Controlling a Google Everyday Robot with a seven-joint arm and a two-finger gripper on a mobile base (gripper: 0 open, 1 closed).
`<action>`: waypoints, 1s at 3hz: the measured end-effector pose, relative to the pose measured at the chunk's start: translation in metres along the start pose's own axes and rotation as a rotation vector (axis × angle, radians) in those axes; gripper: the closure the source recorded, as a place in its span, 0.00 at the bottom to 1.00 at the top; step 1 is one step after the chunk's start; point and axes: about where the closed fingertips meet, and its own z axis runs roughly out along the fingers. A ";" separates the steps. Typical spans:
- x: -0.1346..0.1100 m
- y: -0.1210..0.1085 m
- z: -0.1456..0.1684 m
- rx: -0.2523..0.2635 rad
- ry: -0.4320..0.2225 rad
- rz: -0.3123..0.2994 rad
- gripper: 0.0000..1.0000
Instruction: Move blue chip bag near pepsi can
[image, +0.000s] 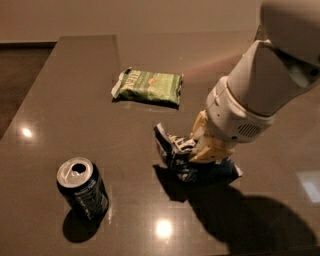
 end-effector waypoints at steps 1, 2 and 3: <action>-0.029 0.011 0.003 -0.012 -0.043 -0.062 1.00; -0.054 0.013 0.004 -0.011 -0.081 -0.111 0.82; -0.079 0.013 0.004 -0.017 -0.130 -0.160 0.51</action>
Offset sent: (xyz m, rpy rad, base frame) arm -0.0162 0.0759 0.0185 0.1124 -0.0369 0.1679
